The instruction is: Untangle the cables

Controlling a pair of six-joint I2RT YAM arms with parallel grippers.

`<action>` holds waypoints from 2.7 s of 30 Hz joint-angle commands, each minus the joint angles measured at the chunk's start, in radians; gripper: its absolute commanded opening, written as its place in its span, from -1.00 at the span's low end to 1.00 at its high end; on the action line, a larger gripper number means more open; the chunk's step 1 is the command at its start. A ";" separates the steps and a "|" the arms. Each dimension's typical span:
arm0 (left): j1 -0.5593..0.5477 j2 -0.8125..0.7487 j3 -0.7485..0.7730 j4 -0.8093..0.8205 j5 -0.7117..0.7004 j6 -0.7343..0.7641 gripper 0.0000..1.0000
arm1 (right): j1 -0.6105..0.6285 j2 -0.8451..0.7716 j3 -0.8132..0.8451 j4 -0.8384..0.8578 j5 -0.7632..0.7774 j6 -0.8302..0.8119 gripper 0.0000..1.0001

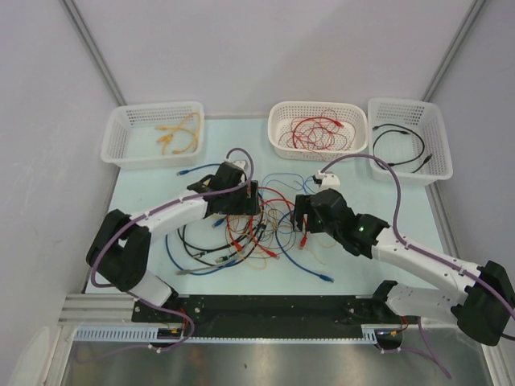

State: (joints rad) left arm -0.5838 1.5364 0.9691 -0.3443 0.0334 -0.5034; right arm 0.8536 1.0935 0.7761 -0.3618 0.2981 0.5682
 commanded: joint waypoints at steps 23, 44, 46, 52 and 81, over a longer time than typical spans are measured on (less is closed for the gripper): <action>-0.036 -0.160 0.040 0.010 0.066 0.089 -1.00 | 0.004 -0.099 -0.023 0.026 0.025 0.013 0.60; -0.099 -0.420 -0.012 0.023 0.034 0.241 -1.00 | 0.004 -0.299 -0.020 0.067 0.018 -0.007 0.56; -0.137 -0.389 -0.024 0.033 0.010 0.235 -1.00 | 0.004 -0.305 -0.020 0.069 0.029 -0.014 0.56; -0.177 -0.228 -0.003 0.022 0.000 0.195 -0.90 | 0.004 -0.305 -0.014 0.054 0.035 -0.014 0.56; 0.004 0.001 -0.021 0.001 -0.083 0.051 0.01 | -0.008 -0.284 -0.014 -0.012 0.079 -0.025 0.56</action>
State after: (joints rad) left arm -0.5766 1.5097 0.9237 -0.4049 -0.1364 -0.4232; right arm 0.8513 0.8043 0.7498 -0.3721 0.3481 0.5632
